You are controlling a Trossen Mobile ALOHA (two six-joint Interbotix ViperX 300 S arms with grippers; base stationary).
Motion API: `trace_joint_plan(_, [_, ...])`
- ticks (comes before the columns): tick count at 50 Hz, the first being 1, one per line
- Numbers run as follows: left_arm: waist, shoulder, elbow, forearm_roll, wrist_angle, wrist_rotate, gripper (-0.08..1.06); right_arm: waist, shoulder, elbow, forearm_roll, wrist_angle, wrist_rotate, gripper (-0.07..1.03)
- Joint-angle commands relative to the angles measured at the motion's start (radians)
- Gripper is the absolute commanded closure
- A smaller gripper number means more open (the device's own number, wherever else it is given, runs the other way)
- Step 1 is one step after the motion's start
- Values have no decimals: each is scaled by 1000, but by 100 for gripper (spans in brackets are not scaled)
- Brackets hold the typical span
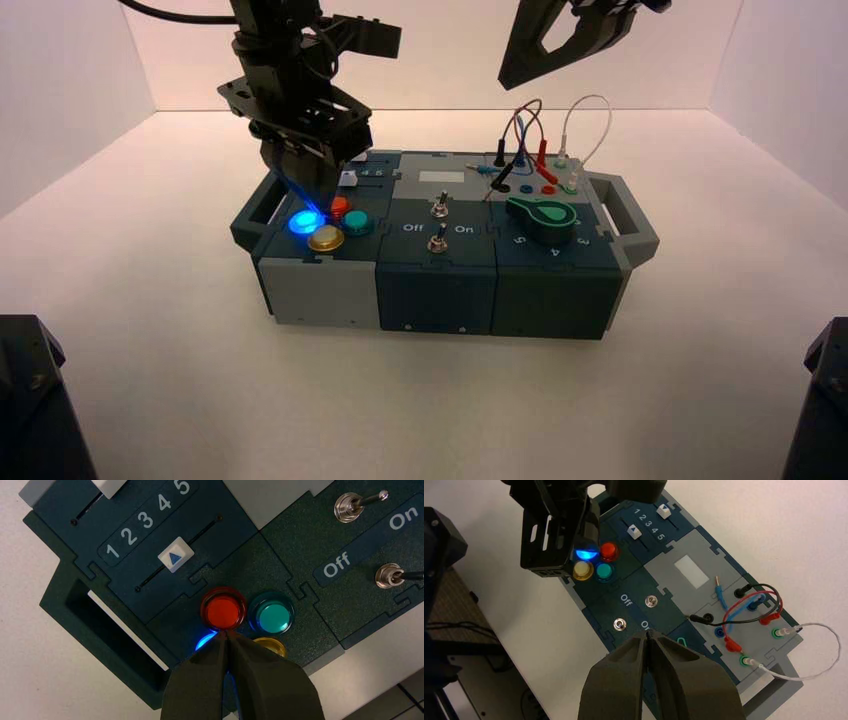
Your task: Push the blue button with the left gripper.
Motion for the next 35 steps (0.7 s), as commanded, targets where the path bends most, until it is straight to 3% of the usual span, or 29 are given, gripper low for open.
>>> trace_joint_plan(1, [2, -35, 8, 2, 31, 2, 101, 6, -9, -15, 3, -9, -2, 98])
trace_joint_plan(15, [3, -232, 0, 2, 101, -12, 101, 6, -9, -20, 3, -3, 0, 98])
trace_joint_plan(35, [5, -282, 72, 0, 124, -29, 101, 5, -9, -15, 3, 3, 5, 98])
